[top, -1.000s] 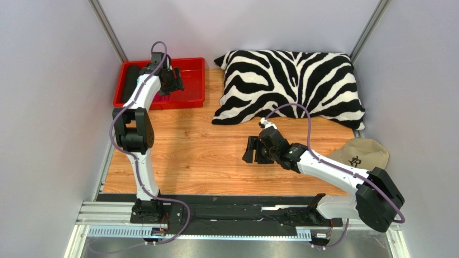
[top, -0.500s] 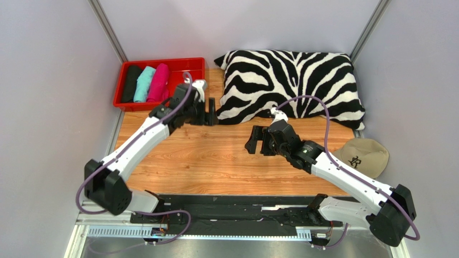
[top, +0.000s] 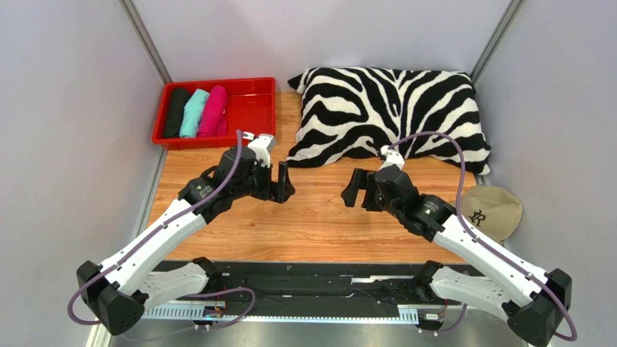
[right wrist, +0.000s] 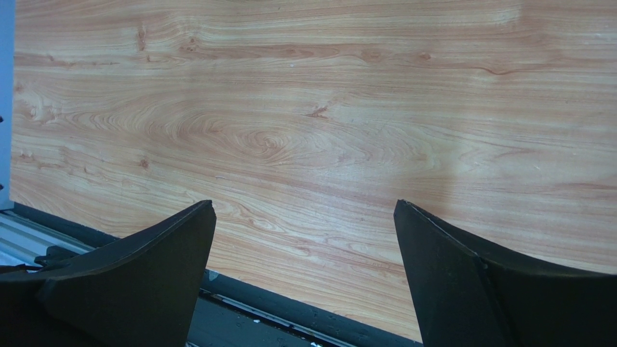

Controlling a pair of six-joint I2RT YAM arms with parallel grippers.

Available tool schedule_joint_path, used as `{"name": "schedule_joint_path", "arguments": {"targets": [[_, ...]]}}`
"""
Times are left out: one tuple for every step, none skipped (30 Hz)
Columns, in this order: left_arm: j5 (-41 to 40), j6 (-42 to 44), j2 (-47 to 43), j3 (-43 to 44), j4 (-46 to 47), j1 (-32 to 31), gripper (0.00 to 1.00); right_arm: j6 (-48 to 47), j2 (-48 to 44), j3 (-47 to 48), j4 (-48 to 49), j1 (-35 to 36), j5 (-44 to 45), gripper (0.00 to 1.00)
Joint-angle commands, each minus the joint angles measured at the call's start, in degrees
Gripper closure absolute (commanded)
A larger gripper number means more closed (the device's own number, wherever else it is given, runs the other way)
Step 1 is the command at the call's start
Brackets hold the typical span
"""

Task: Roll the t-shirts
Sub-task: Reset both arms

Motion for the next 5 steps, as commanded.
{"name": "schedule_joint_path", "arguments": {"targets": [[-0.5, 3.0, -2.2, 0.7, -0.3, 0.0, 0.05, 1.4, -2.1, 0.7, -0.8, -0.3, 3.3, 0.01], [-1.0, 3.1, -2.9, 0.6, -0.1, 0.0, 0.03, 1.5, -2.2, 0.7, -0.9, -0.3, 3.5, 0.01], [-1.7, 2.2, -3.3, 0.4, 0.0, -0.1, 0.01, 1.5, -2.4, 0.5, -1.0, -0.3, 4.1, 0.01], [-1.4, 1.9, -3.8, 0.0, 1.4, -0.1, 0.01, 1.5, -2.4, 0.4, -1.2, -0.3, 4.4, 0.00], [-0.7, 2.0, -4.0, -0.1, 2.0, 0.0, 0.01, 1.5, -2.5, 0.4, -1.3, -0.4, 4.6, 0.00]]}}
